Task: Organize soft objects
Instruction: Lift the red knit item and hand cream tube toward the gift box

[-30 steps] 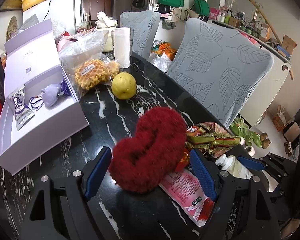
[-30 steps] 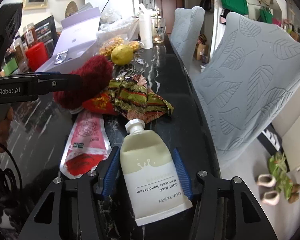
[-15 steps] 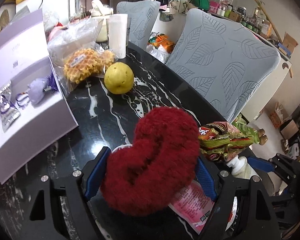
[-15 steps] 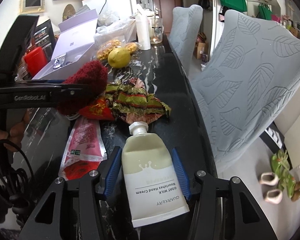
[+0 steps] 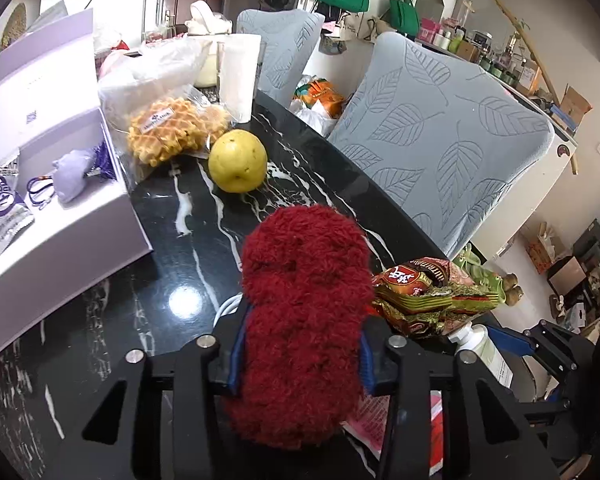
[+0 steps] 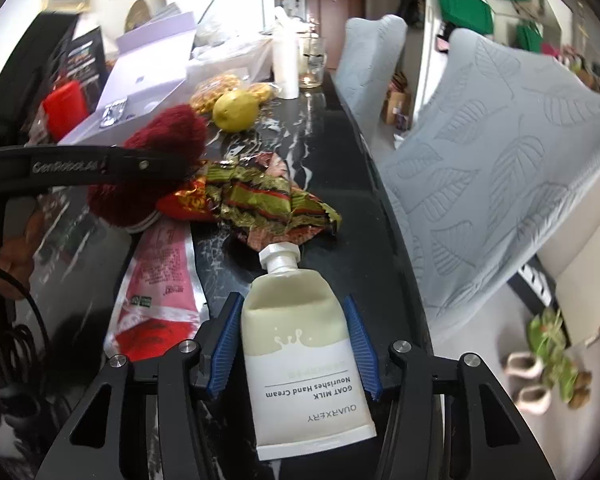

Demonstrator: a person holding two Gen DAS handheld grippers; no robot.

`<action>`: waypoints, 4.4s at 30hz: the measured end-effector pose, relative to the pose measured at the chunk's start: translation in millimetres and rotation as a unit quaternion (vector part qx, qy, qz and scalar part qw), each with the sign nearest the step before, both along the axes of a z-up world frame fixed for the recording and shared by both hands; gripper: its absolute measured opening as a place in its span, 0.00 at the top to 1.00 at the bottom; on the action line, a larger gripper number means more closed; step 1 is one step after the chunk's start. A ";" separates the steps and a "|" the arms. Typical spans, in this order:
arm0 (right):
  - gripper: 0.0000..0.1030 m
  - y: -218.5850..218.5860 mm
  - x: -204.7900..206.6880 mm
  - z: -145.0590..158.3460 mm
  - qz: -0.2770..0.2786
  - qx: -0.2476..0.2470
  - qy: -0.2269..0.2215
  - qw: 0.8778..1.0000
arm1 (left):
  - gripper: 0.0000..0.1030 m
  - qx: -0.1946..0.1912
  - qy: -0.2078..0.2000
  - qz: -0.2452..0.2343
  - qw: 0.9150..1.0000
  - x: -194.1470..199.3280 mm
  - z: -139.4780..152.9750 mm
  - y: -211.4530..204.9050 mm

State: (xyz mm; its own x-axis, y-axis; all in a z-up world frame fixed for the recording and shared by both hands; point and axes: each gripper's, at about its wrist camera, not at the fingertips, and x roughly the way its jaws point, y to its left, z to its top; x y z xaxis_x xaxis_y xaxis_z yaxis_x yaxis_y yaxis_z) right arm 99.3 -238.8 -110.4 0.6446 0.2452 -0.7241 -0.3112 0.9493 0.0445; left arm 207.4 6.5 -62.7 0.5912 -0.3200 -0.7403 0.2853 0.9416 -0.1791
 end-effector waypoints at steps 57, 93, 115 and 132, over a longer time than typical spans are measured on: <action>0.51 166.7 -45.6 50.3 0.217 0.062 -0.047 0.973 | 0.60 0.023 -0.055 0.199 0.978 -154.0 46.0 154.9; 0.50 223.4 21.3 147.0 0.233 0.080 -0.117 0.962 | 0.60 0.026 -0.139 0.214 0.967 -97.8 120.4 195.3; 0.50 244.2 94.2 202.2 0.227 0.095 -0.187 0.951 | 0.60 0.039 -0.204 0.199 0.958 -14.7 170.3 211.0; 0.50 266.0 160.4 176.9 0.204 0.089 -0.175 0.959 | 0.60 0.069 -0.189 0.207 0.957 48.8 148.3 222.1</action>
State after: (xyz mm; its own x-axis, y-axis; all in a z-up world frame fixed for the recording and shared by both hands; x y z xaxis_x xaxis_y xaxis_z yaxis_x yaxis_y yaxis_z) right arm 259.8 27.2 66.5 0.6648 0.6278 -0.4049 -0.6803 0.7327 0.0190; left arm 256.1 228.6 85.7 0.8804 0.0860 -0.4664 -0.0981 0.9952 -0.0017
